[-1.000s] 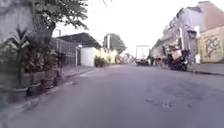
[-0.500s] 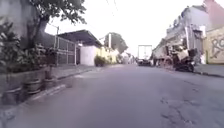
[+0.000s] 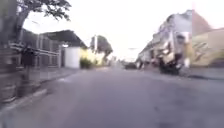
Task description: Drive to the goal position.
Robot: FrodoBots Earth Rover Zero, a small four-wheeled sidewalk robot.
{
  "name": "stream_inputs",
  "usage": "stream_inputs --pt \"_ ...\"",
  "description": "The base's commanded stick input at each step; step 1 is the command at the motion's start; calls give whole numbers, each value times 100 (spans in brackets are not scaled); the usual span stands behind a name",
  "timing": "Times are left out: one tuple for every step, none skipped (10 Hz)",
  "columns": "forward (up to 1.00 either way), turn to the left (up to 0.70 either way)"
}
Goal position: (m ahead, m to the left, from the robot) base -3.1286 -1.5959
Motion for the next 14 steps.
stream_inputs --pt "0 -100" --pt "0 -100" --pt "0 -100" --pt "0 -100" --pt "0 -100" --pt "0 -100" --pt "0 -100" --pt "0 -100" --pt "0 -100" --pt "0 -100" --pt "0 -100" --pt "0 -100" --pt "0 -100" --pt "0 -100"
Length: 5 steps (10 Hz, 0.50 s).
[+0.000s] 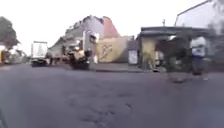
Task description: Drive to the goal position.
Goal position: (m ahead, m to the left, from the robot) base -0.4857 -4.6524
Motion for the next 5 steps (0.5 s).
stream_inputs --pt "0 -100" --pt "0 -100" --pt "0 -100" --pt "0 -100" --pt "0 -100"
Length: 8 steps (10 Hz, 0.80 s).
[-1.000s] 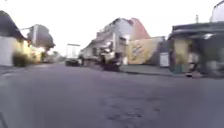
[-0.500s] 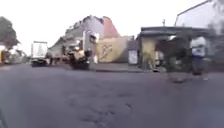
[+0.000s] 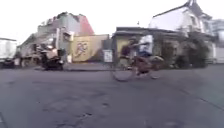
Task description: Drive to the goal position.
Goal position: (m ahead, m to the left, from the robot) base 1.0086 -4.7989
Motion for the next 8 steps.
stream_inputs --pt "0 -100" --pt "0 -100" --pt "0 -100" --pt "0 -100" --pt "0 -100" --pt "0 -100" --pt "0 -69" --pt "0 -13"
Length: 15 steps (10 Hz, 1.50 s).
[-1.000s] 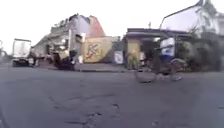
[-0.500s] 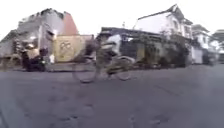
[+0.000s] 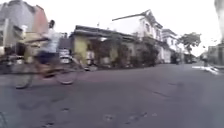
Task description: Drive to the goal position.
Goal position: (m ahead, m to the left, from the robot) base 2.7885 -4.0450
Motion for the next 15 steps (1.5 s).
stream_inputs --pt "0 -41" --pt "0 -89" --pt "0 -100" --pt "0 -100" --pt "0 -100" --pt "0 -100" --pt "0 -38" --pt "0 -5" --pt "0 0" --pt "0 -74" --pt "0 -100" --pt "0 -100" --pt "0 -100" --pt "0 -100" --pt "0 -100"
